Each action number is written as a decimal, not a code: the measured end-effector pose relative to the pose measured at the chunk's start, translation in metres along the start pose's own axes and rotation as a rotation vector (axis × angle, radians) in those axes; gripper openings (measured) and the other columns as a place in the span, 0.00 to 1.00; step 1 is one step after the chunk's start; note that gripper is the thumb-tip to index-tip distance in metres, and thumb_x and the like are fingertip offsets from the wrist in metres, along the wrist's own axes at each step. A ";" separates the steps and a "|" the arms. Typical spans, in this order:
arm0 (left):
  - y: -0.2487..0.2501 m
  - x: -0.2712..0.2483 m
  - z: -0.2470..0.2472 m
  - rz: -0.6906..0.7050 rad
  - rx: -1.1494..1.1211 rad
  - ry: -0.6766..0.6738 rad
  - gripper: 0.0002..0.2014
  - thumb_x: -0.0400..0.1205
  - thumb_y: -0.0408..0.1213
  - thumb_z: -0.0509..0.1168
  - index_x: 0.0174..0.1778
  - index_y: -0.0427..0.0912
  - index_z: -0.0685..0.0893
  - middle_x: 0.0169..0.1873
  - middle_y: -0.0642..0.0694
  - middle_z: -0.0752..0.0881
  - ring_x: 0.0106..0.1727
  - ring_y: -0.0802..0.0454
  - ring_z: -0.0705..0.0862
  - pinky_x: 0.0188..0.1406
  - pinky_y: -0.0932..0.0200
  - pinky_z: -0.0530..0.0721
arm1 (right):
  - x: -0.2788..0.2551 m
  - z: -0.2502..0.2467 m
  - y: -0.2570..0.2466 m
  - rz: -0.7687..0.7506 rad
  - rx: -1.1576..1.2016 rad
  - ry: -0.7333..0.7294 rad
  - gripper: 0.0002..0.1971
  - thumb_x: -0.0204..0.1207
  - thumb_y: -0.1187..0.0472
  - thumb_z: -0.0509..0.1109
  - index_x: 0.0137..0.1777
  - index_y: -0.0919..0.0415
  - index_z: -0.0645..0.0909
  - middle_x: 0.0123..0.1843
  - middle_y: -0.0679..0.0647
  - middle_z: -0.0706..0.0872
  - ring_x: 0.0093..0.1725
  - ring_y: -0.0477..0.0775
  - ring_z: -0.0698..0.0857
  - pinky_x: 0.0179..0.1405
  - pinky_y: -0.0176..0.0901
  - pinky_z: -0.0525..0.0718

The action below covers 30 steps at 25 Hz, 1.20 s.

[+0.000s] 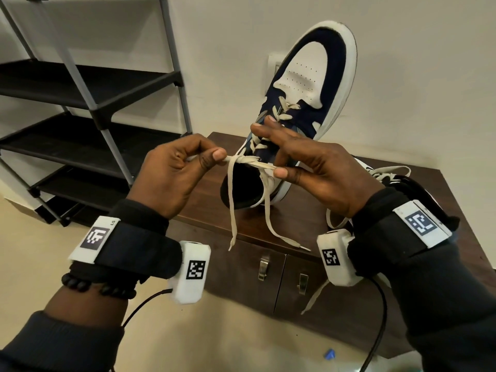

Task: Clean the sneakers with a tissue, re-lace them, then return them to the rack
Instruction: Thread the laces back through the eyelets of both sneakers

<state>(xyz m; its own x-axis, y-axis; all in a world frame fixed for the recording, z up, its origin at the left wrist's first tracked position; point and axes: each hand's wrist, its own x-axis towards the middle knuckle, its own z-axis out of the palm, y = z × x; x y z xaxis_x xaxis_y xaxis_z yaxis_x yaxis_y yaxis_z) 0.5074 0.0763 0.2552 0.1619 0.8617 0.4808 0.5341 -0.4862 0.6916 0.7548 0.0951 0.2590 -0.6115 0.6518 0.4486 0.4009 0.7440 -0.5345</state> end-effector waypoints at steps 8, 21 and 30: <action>0.004 0.000 0.019 0.015 -0.287 -0.107 0.15 0.87 0.44 0.50 0.55 0.41 0.79 0.58 0.40 0.82 0.61 0.50 0.82 0.61 0.53 0.82 | 0.001 0.010 -0.003 0.057 -0.003 0.072 0.12 0.72 0.60 0.76 0.48 0.63 0.78 0.72 0.40 0.77 0.80 0.37 0.57 0.75 0.25 0.59; 0.006 0.000 0.018 0.119 -0.337 0.034 0.11 0.88 0.39 0.47 0.44 0.45 0.71 0.37 0.57 0.87 0.41 0.60 0.87 0.44 0.67 0.84 | 0.013 0.039 -0.012 -0.085 -0.199 0.257 0.15 0.73 0.66 0.72 0.59 0.62 0.79 0.61 0.55 0.81 0.67 0.50 0.72 0.66 0.37 0.70; 0.009 -0.004 0.014 -0.082 -0.236 -0.227 0.24 0.69 0.47 0.75 0.51 0.51 0.68 0.39 0.49 0.80 0.34 0.57 0.83 0.31 0.59 0.87 | 0.010 0.048 -0.016 -0.157 -0.197 0.250 0.12 0.75 0.68 0.67 0.58 0.63 0.81 0.58 0.55 0.83 0.62 0.48 0.74 0.63 0.31 0.70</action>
<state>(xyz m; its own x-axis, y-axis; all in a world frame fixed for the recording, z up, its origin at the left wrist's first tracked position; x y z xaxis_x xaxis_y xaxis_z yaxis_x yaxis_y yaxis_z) 0.5235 0.0703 0.2521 0.3210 0.8966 0.3049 0.3502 -0.4115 0.8414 0.7099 0.0831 0.2378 -0.4997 0.5252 0.6888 0.4541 0.8360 -0.3080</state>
